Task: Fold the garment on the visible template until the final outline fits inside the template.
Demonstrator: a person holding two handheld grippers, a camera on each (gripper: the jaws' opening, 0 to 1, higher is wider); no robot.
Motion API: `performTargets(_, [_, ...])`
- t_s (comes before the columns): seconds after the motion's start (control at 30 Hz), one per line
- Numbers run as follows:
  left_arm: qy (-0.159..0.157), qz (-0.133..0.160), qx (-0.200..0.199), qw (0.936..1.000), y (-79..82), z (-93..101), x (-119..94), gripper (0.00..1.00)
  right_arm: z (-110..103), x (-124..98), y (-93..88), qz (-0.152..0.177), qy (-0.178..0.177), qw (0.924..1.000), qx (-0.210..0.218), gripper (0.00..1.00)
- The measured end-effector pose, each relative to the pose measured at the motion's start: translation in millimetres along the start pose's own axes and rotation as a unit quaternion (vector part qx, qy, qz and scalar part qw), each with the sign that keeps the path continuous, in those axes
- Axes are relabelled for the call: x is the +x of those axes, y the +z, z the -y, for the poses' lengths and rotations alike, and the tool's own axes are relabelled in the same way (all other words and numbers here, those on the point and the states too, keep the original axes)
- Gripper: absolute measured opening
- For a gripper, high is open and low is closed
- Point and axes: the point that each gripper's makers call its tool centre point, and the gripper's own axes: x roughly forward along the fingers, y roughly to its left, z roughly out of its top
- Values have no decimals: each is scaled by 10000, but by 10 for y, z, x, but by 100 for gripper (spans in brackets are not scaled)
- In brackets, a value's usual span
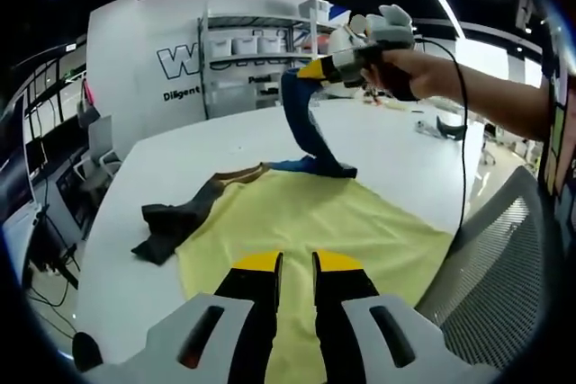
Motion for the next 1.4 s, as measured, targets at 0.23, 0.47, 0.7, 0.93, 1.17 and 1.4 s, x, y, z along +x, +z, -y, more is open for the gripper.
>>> performTargets(0.23, [14, -9, 12, 10000, 3, -32, -14, 11, -168, 287, -256, -252, 172, 9995, 22, 0])
performTargets(0.47, [22, -11, 3, 10000, 12, -54, -27, 11, -163, 432, -498, -559, 161, 9983, 18, 0])
performTargets(0.7, [54, -15, -9, 10000, 12, -80, -35, 11, -151, 581, -755, -872, 126, 9961, 14, 0])
performTargets(0.93, [68, -12, -16, 10000, 19, -89, -29, 11, -192, 756, -1060, -1249, 184, 9918, -180, 0])
performTargets(1.17, [131, -9, -55, 9999, 17, -120, -43, 11, -251, 867, -1255, -1464, 231, 9887, -220, 0])
performTargets(1.4, [169, -26, -80, 9998, 2, -142, -70, 11, -235, 968, -1437, -1695, 203, 9850, -252, 0])
